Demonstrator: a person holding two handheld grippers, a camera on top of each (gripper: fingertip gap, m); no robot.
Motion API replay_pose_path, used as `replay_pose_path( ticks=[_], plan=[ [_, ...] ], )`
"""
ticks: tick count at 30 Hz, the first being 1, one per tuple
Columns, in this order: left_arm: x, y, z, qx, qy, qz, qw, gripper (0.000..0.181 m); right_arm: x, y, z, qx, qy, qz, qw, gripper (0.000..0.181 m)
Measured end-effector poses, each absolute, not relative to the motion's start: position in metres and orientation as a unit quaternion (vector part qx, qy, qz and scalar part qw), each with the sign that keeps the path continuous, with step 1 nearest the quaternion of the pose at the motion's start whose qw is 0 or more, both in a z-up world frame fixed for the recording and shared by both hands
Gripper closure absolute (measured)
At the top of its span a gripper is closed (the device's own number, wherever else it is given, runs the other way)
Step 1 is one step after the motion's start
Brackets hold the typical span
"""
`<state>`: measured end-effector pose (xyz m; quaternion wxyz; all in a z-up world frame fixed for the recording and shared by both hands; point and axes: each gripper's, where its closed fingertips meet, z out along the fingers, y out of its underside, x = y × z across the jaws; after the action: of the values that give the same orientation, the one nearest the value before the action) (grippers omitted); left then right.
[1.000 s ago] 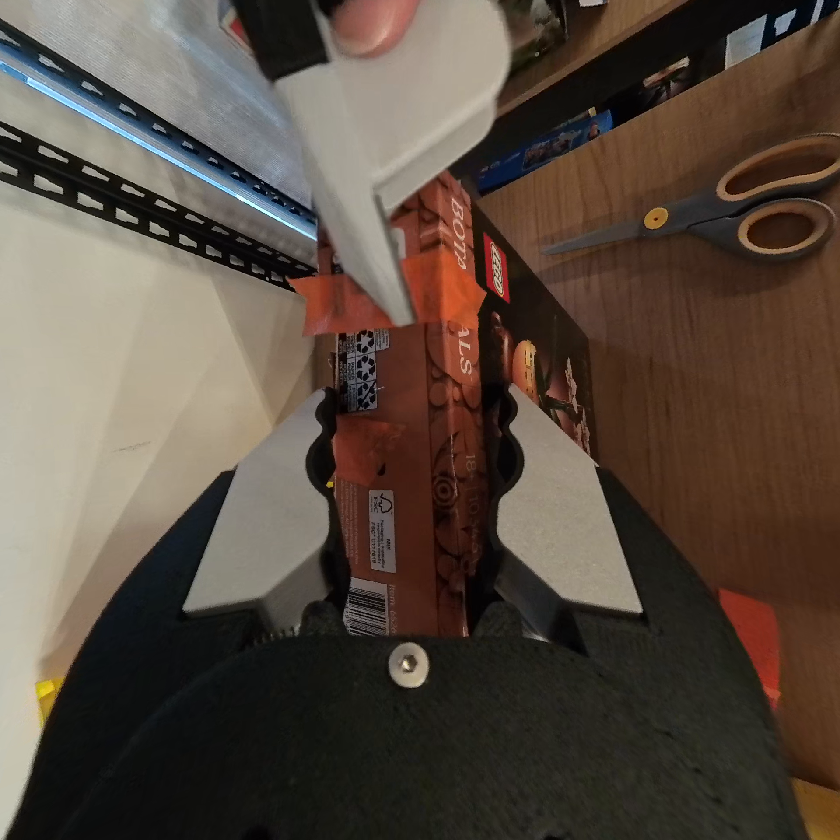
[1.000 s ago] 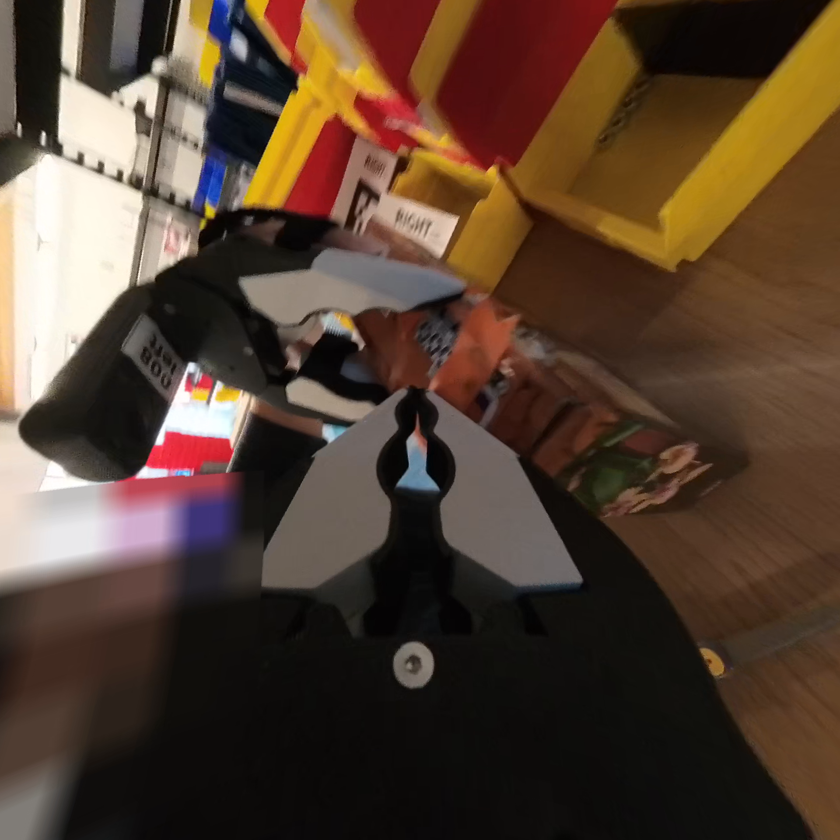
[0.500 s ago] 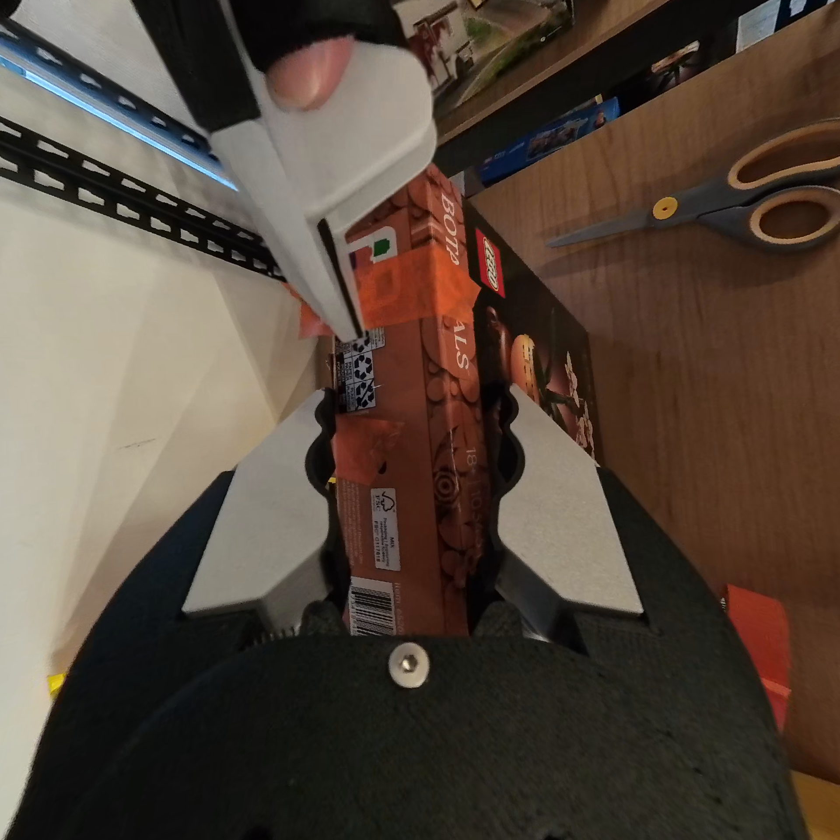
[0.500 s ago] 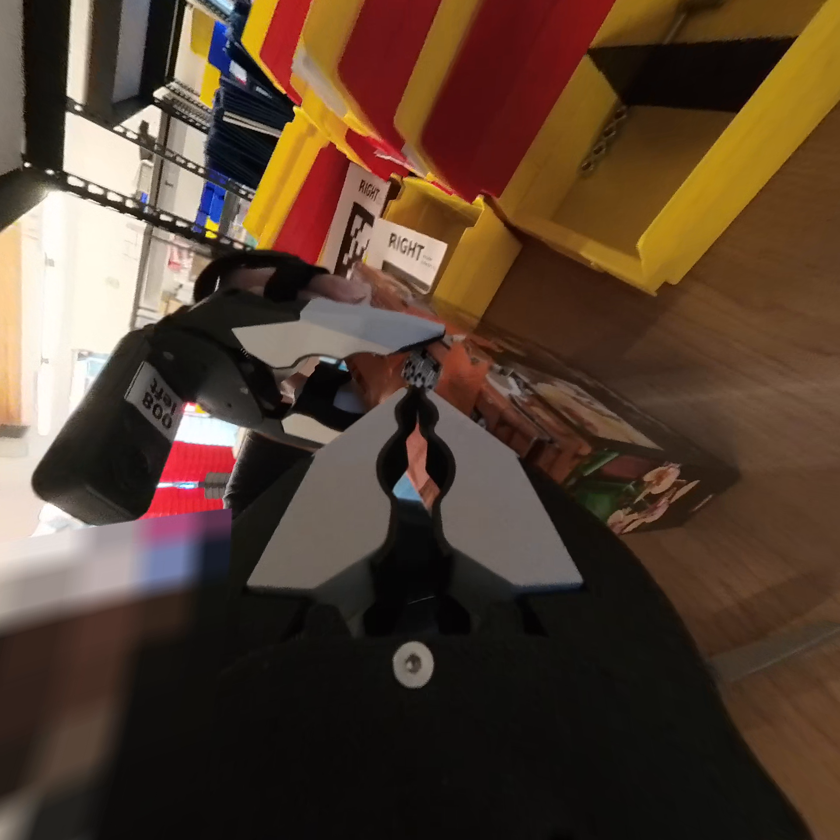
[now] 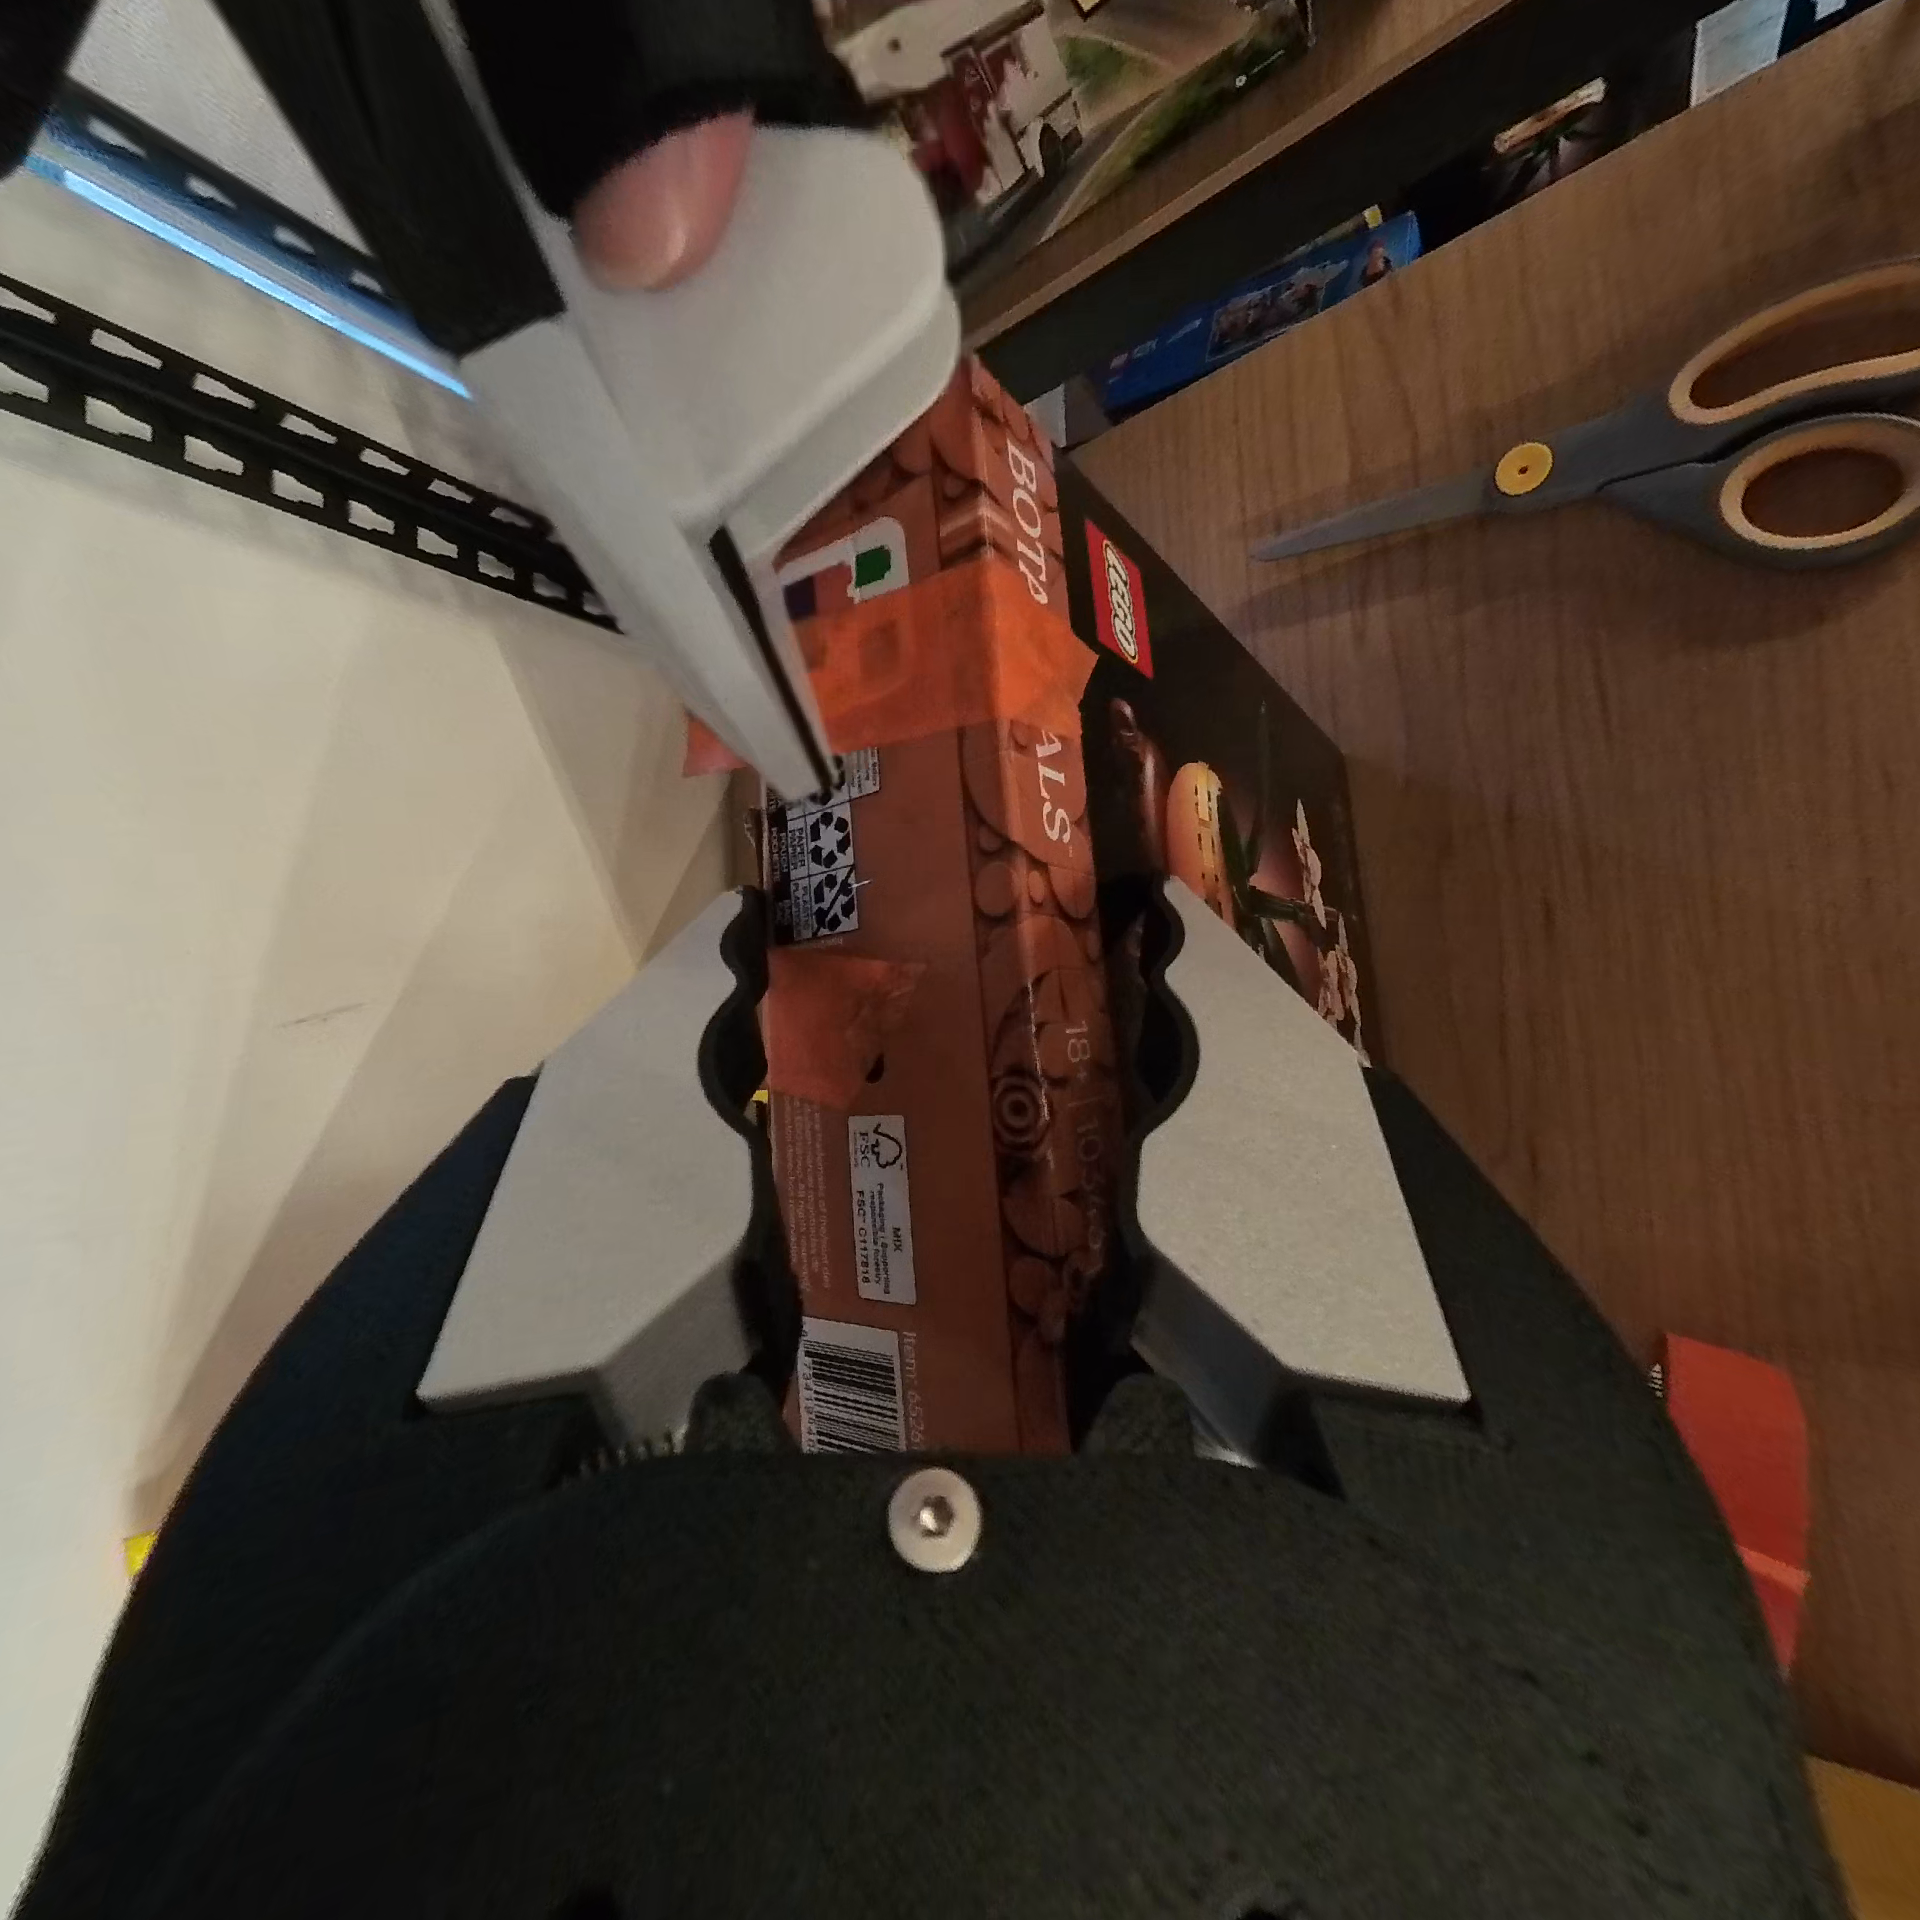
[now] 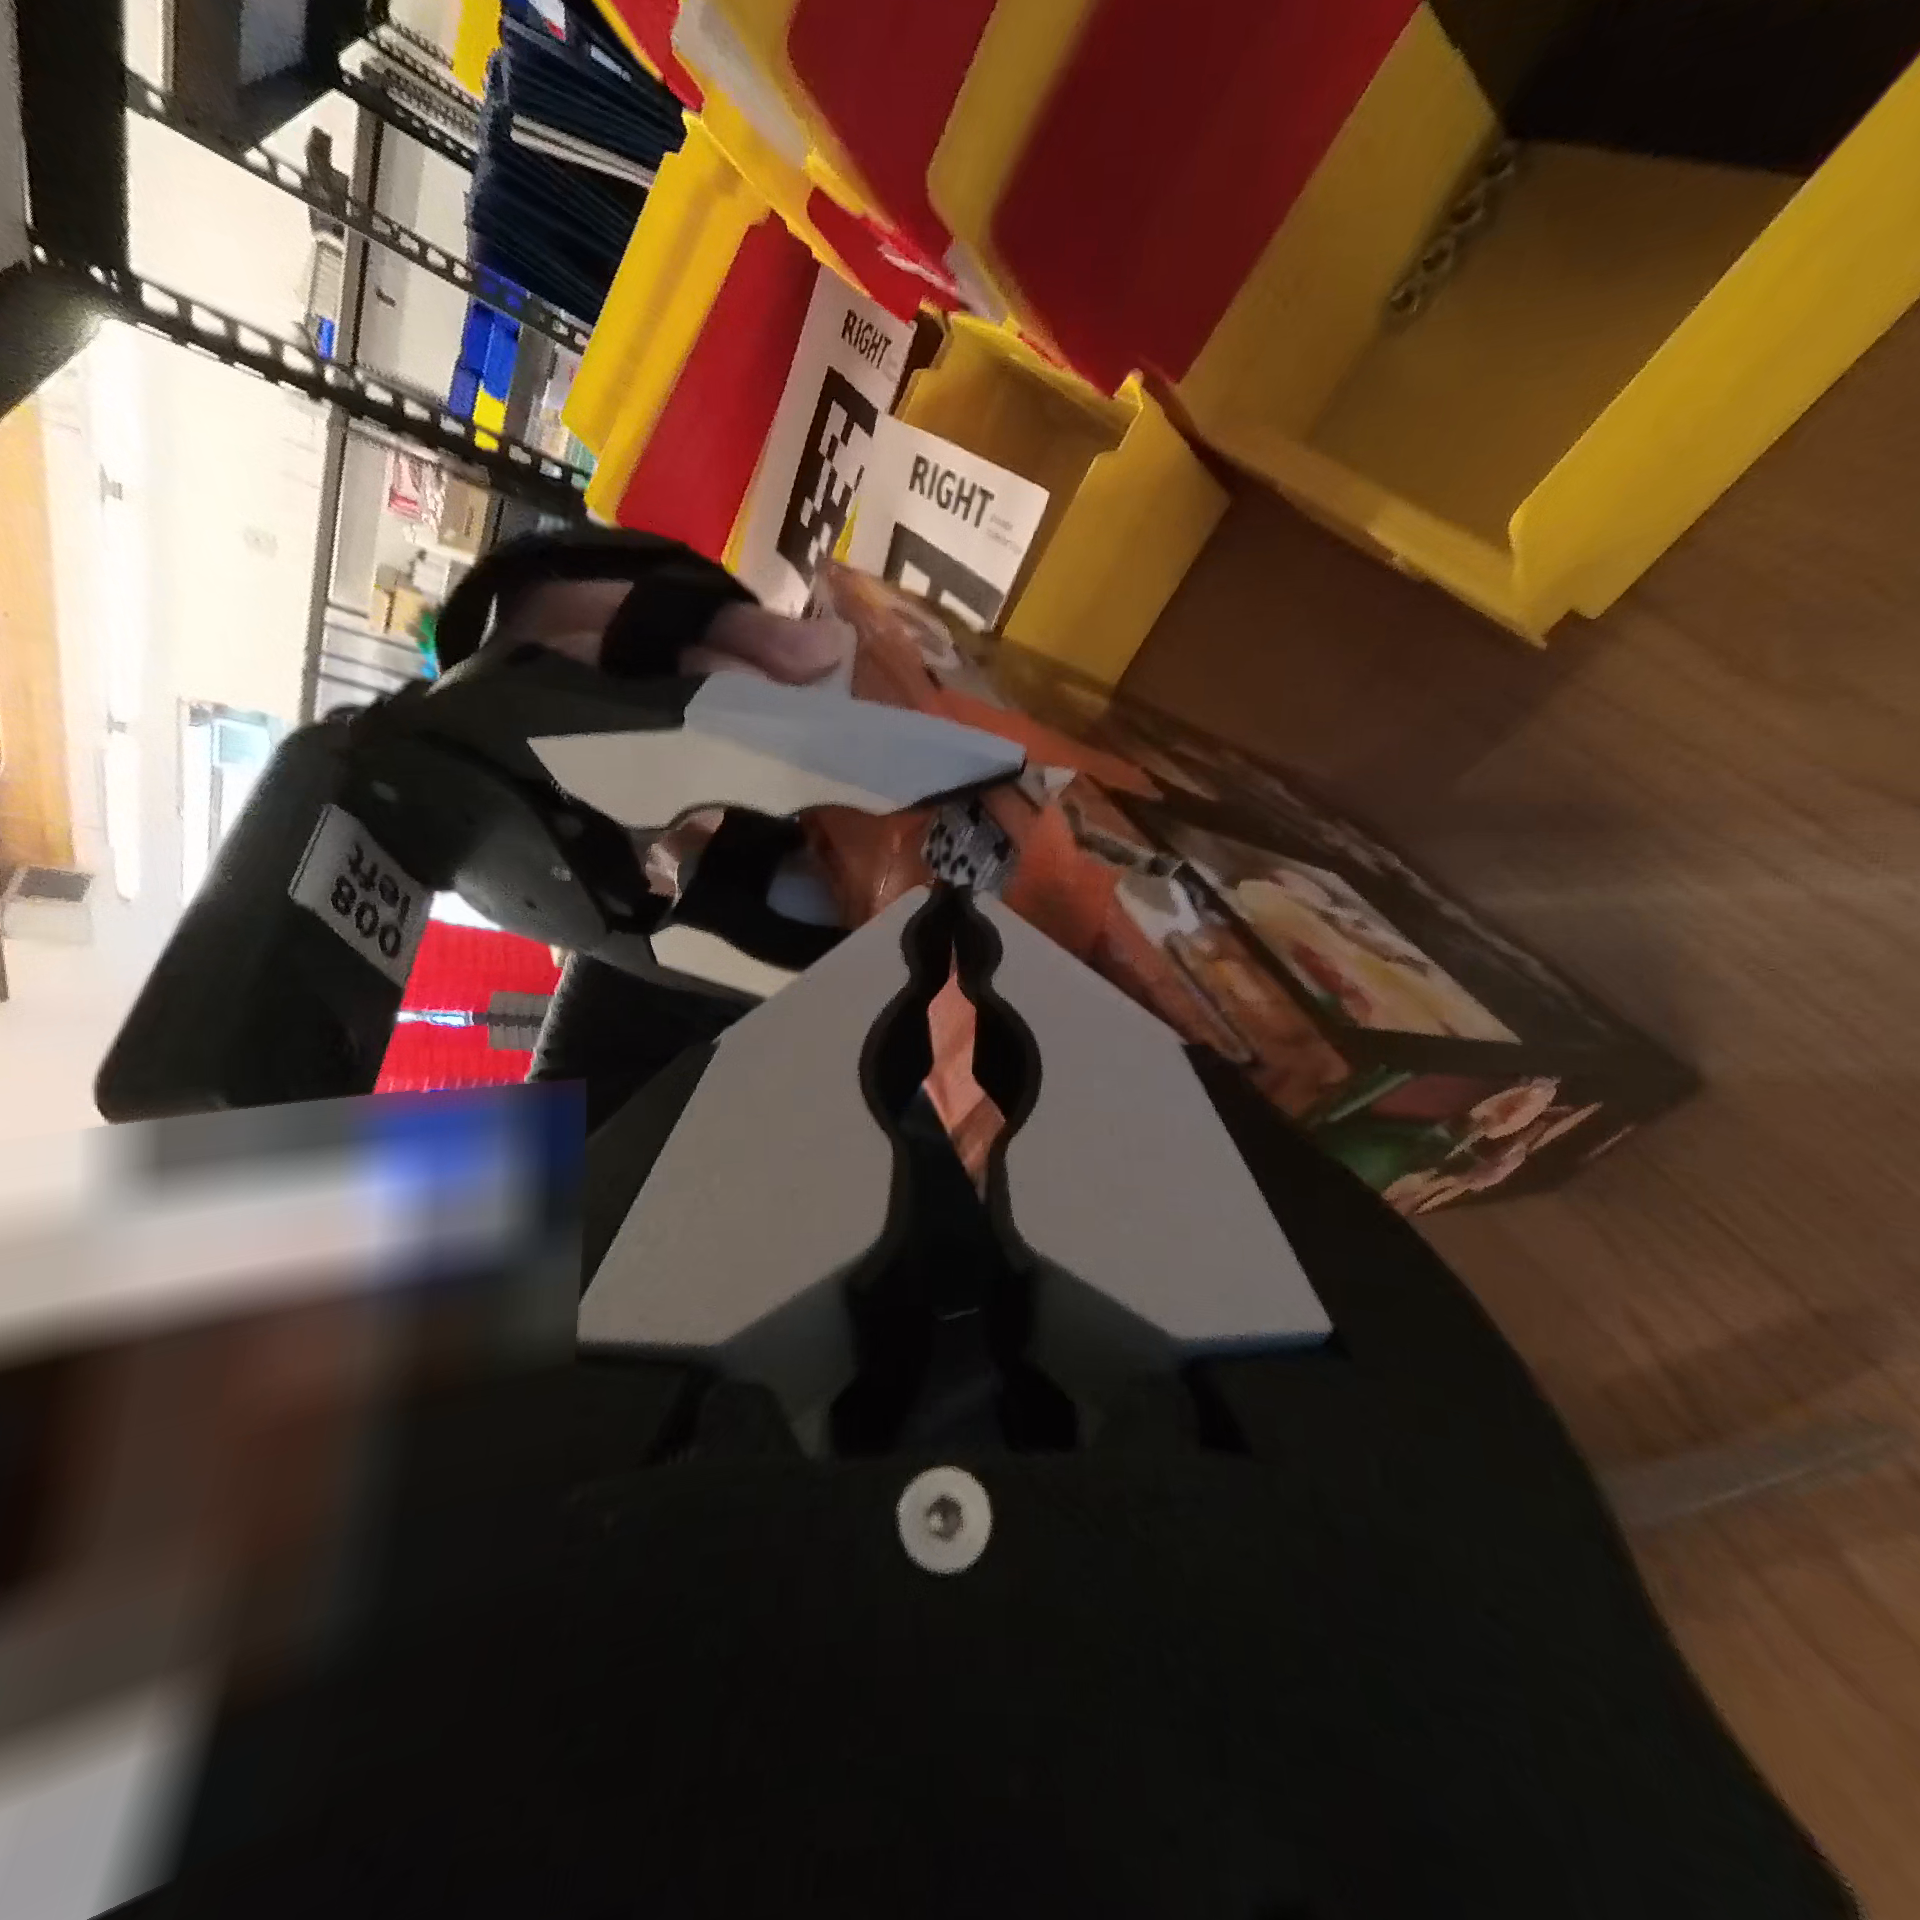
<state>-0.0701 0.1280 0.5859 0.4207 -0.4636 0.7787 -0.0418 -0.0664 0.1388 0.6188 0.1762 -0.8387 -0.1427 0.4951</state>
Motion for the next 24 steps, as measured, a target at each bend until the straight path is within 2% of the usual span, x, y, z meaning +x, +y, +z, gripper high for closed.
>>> replay_pose_path(
  ticks=[1, 6, 15, 18, 21, 24],
  plan=[
    [-0.07, 0.128, 0.586, -0.464, 0.779, -0.041, 0.421, 0.11, -0.064, 0.144, 0.62, -0.838, -0.131, 0.5, 0.176, 0.181],
    [-0.07, 0.132, 0.585, -0.469, 0.774, -0.043, 0.423, 0.109, -0.06, 0.154, 0.621, -0.829, -0.117, 0.517, 0.18, 0.181],
    [-0.071, 0.135, 0.582, -0.462, 0.78, -0.014, 0.421, 0.104, -0.059, 0.159, 0.616, -0.859, -0.123, 0.453, 0.207, 0.181],
    [-0.07, 0.129, 0.584, -0.462, 0.778, -0.028, 0.425, 0.107, -0.059, 0.151, 0.618, -0.847, -0.128, 0.479, 0.195, 0.181],
    [-0.071, 0.131, 0.584, -0.467, 0.772, -0.022, 0.43, 0.107, -0.05, 0.157, 0.621, -0.844, -0.121, 0.47, 0.229, 0.181],
    [-0.07, 0.131, 0.584, -0.47, 0.77, -0.02, 0.431, 0.108, -0.049, 0.154, 0.62, -0.845, -0.125, 0.469, 0.227, 0.181]
  ],
)
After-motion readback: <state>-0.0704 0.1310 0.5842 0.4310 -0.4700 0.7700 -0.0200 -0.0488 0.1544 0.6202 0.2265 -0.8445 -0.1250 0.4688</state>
